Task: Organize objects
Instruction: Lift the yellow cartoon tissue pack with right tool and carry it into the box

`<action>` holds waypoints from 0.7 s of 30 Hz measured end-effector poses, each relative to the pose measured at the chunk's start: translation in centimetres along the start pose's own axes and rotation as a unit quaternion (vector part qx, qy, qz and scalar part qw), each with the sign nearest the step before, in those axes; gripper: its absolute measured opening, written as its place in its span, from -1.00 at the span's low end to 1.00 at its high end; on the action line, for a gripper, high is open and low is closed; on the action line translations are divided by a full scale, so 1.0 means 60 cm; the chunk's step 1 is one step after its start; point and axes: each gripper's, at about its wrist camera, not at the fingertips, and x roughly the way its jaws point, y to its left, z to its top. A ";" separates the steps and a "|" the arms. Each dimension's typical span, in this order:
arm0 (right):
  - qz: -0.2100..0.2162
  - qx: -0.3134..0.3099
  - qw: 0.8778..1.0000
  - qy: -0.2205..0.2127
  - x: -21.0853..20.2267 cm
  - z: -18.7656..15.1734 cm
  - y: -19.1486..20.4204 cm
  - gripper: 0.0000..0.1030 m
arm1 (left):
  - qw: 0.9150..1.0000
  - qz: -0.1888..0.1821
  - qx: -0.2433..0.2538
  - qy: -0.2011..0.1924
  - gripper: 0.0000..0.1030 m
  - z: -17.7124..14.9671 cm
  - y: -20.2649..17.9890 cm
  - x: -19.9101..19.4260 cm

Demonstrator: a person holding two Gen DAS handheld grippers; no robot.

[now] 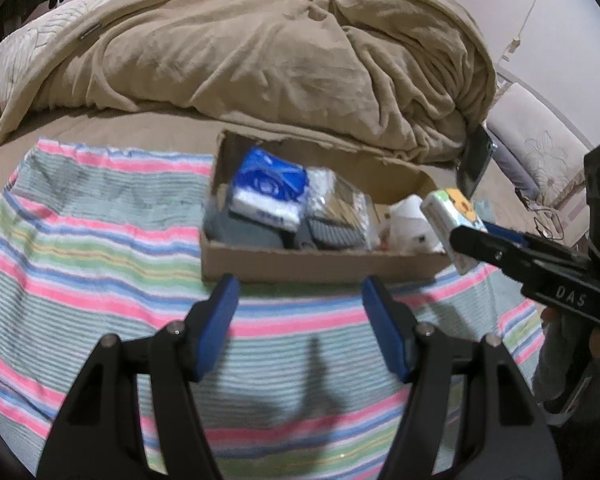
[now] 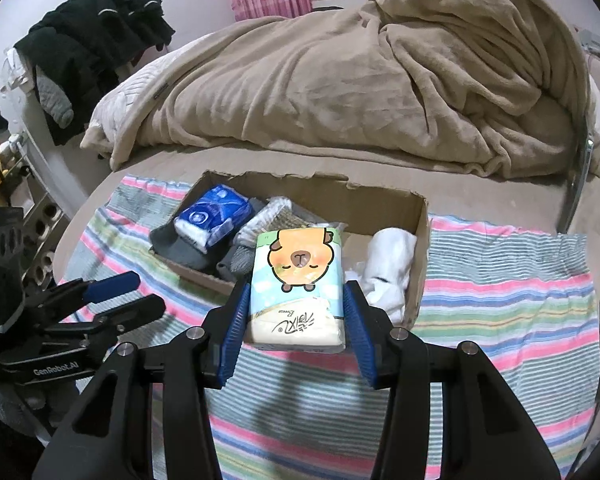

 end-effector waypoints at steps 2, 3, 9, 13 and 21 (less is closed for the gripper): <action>-0.002 0.002 1.000 0.000 0.006 0.005 -0.003 -0.04 | 1.000 0.003 0.000 -0.004 0.28 0.008 0.003 0.001; -0.002 0.002 1.000 0.001 0.009 0.008 -0.004 -0.04 | 1.000 0.004 0.000 -0.005 0.28 0.012 0.005 0.002; -0.006 0.004 1.000 0.006 0.030 0.022 -0.016 -0.04 | 1.000 0.007 -0.001 -0.012 0.28 0.032 0.014 0.010; -0.014 0.003 1.000 0.007 0.043 0.033 -0.021 -0.04 | 1.000 0.008 0.001 -0.009 0.28 0.037 0.016 0.019; -0.019 0.008 1.000 0.012 0.075 0.047 -0.033 -0.04 | 1.000 0.009 0.002 -0.008 0.28 0.051 0.020 0.036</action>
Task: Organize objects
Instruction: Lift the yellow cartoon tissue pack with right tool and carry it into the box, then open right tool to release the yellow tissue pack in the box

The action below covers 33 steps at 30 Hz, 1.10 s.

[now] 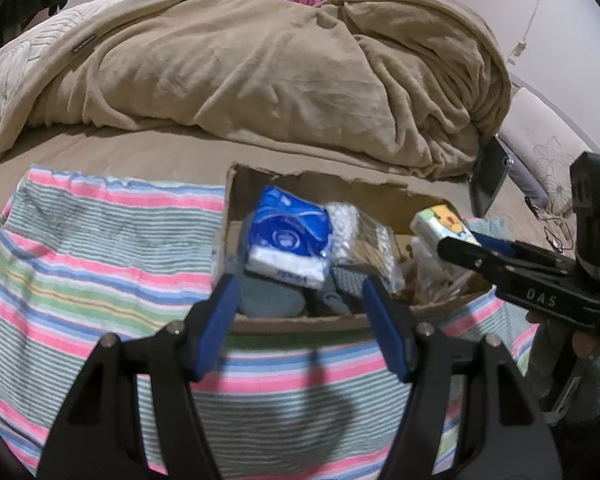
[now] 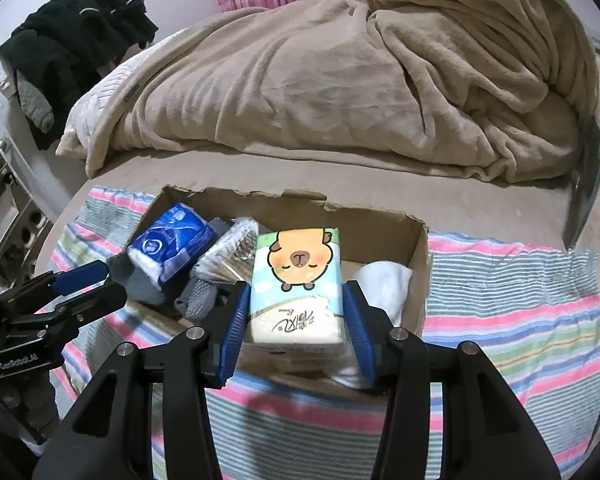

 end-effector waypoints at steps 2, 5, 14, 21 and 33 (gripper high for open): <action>-0.003 0.002 1.000 0.005 0.012 0.003 -0.001 -0.04 | 1.000 -0.001 -0.002 0.000 0.28 0.003 0.001 0.004; -0.009 0.004 1.000 0.008 0.028 0.007 -0.003 -0.04 | 1.000 -0.001 -0.003 0.001 0.28 0.006 0.002 0.009; -0.045 0.012 0.999 0.019 0.062 0.027 -0.014 -0.03 | 1.000 -0.005 -0.007 -0.002 0.28 0.012 0.008 0.015; -0.036 0.015 0.999 0.025 0.061 0.028 -0.012 0.12 | 1.000 -0.007 -0.010 0.000 0.28 0.009 0.011 0.012; -0.022 0.003 1.000 0.016 0.015 0.023 0.015 0.24 | 1.000 -0.001 -0.015 -0.006 0.28 0.001 0.011 -0.026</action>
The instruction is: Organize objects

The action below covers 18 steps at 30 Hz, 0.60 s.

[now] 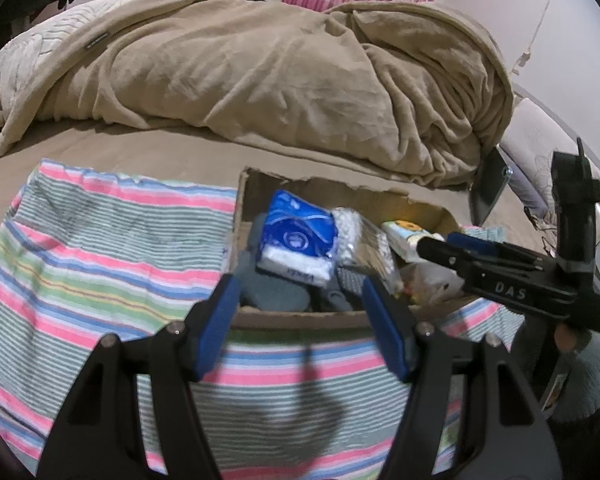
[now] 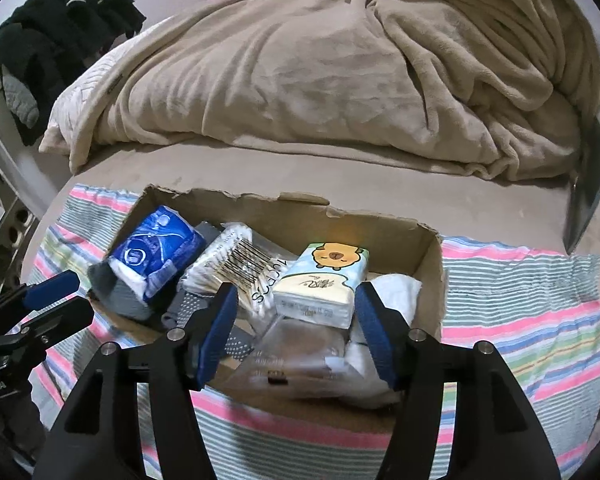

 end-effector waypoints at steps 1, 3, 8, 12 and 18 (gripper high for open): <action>-0.001 0.000 1.000 -0.002 -0.006 -0.002 0.001 0.24 | 1.000 0.000 0.000 -0.001 0.28 0.000 -0.001 -0.005; -0.001 -0.001 1.000 -0.006 -0.020 -0.008 0.003 0.24 | 1.000 0.000 0.001 -0.005 0.28 -0.002 -0.004 -0.014; -0.004 0.000 1.000 -0.016 -0.053 -0.020 0.003 0.24 | 1.000 -0.003 0.008 -0.011 0.28 -0.009 -0.018 -0.037; -0.004 0.001 1.000 -0.024 -0.081 -0.036 0.004 0.24 | 1.000 -0.004 0.013 -0.010 0.28 -0.017 -0.030 -0.053; -0.003 -0.001 1.000 -0.030 -0.109 -0.061 0.015 0.28 | 1.000 0.003 0.027 -0.003 0.28 -0.037 -0.049 -0.071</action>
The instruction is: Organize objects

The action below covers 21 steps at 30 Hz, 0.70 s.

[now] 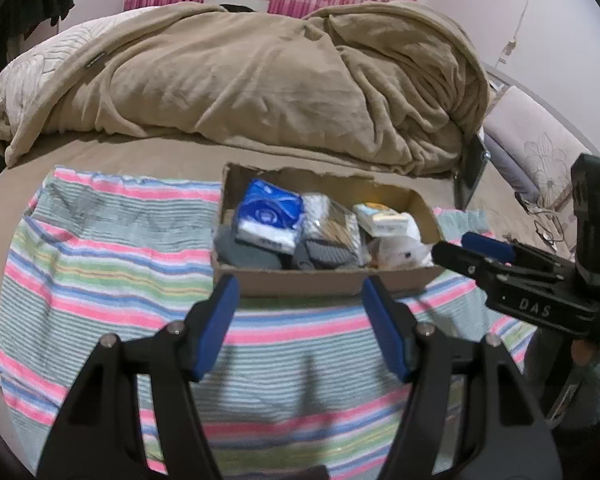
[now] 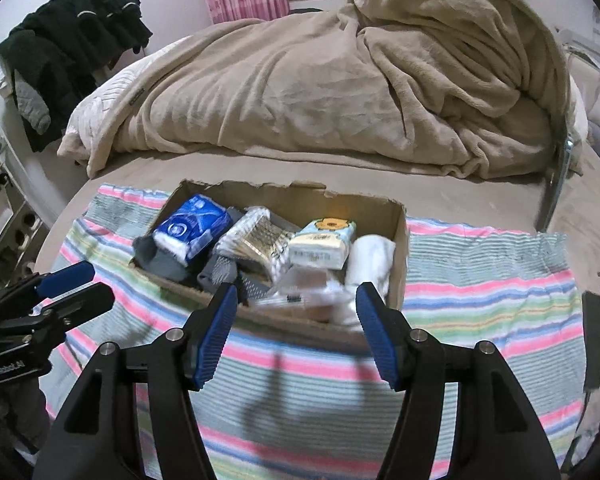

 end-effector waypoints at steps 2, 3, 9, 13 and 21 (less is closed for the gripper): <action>0.003 -0.002 1.000 -0.002 -0.008 -0.007 0.004 0.35 | 1.000 0.002 0.000 0.000 0.28 -0.007 -0.005 -0.008; 0.004 -0.002 1.000 -0.003 -0.012 -0.010 0.007 0.36 | 1.000 0.004 -0.001 0.001 0.28 -0.010 -0.006 -0.011; 0.011 -0.004 1.000 -0.012 -0.043 -0.035 0.020 0.43 | 1.000 0.012 0.000 0.004 0.47 -0.035 -0.018 -0.033; 0.014 -0.004 1.000 -0.019 -0.069 -0.050 0.026 0.47 | 1.000 0.018 0.001 -0.004 0.77 -0.055 -0.023 -0.054; 0.012 -0.004 1.000 -0.028 -0.114 -0.084 0.035 0.47 | 0.999 0.041 0.006 -0.001 0.77 -0.081 -0.030 -0.077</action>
